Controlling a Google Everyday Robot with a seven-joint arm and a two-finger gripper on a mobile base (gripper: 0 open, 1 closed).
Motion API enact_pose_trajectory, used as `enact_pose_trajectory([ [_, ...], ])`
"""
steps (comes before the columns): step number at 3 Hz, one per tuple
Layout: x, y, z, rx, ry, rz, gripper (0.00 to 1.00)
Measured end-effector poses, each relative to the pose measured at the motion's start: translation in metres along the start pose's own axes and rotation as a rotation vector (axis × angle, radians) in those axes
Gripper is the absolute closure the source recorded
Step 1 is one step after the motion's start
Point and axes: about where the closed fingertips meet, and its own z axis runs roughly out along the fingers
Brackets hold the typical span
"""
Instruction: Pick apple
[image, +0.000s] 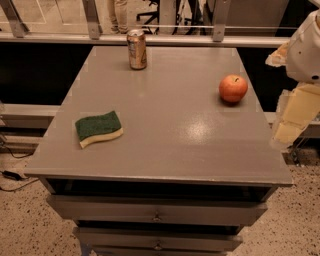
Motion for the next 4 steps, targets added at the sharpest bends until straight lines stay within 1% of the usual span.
enact_pose_trajectory([
  [1,0.001,-0.002,0.002,0.003,-0.004,0.004,0.0],
  [2,0.01,-0.015,0.021,0.028,-0.038,0.038,0.0],
  [3,0.022,-0.05,0.054,0.075,-0.128,0.072,0.0],
  [4,0.031,-0.112,0.094,0.162,-0.274,0.14,0.0],
])
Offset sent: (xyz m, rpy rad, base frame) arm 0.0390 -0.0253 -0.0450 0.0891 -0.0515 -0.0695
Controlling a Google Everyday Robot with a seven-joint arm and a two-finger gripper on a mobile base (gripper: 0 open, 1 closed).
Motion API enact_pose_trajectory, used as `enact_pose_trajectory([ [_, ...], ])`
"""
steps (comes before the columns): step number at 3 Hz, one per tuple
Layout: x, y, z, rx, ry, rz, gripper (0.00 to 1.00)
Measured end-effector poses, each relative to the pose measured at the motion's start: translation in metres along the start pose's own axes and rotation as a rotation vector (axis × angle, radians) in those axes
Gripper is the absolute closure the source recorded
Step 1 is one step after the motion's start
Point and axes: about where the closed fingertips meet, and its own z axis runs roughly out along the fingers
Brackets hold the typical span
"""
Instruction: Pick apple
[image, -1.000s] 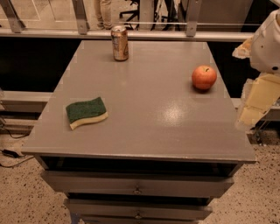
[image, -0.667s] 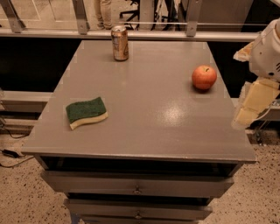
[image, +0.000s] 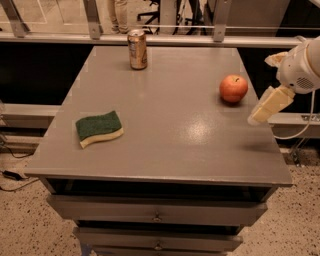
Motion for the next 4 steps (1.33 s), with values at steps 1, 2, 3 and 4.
enact_pose_trajectory([
  [1,0.003,-0.034,0.027,0.034,-0.105,0.058,0.0],
  [2,0.001,-0.056,0.054,0.027,-0.196,0.14,0.0],
  [3,-0.001,-0.071,0.082,-0.006,-0.271,0.246,0.04],
  [4,0.0,-0.076,0.093,-0.019,-0.284,0.298,0.26],
])
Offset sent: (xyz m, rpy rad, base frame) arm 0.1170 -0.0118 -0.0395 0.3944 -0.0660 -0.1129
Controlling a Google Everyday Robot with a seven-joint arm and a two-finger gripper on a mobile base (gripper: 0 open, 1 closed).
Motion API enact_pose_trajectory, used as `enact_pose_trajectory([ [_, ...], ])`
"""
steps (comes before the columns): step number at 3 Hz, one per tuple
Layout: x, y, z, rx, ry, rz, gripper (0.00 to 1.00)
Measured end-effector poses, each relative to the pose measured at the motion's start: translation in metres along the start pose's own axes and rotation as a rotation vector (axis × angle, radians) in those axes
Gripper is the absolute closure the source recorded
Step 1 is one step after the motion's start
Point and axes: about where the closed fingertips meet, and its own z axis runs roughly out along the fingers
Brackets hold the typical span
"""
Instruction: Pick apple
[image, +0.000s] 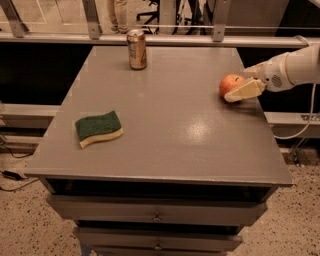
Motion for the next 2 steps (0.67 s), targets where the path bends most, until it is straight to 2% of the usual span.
enact_pose_trajectory([
  [1,-0.002,0.0,-0.001,-0.041,-0.041,0.055,0.48],
  [2,-0.019,0.01,-0.014,-0.093,-0.109,0.069,0.72],
])
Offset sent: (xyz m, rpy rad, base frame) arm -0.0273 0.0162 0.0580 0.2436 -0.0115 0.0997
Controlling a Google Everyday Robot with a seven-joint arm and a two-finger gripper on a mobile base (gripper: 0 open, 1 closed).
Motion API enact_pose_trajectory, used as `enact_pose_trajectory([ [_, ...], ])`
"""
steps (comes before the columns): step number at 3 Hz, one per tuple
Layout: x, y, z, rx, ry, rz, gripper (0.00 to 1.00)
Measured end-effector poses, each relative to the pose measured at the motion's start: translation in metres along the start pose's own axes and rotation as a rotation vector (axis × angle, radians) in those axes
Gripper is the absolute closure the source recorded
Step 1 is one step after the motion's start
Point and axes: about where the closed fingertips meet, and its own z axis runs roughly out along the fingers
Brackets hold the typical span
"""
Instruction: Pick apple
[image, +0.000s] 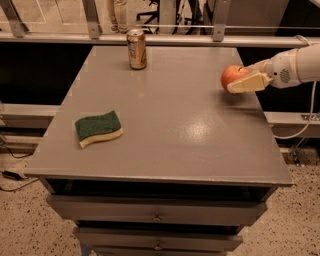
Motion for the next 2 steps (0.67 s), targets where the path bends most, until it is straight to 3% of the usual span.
enact_pose_trajectory([
  [1,-0.0254,0.0165,-0.0167,-0.044,-0.084,-0.024,0.95],
  [2,-0.0284,0.0192,-0.0153,-0.054,-0.094,-0.024,1.0],
])
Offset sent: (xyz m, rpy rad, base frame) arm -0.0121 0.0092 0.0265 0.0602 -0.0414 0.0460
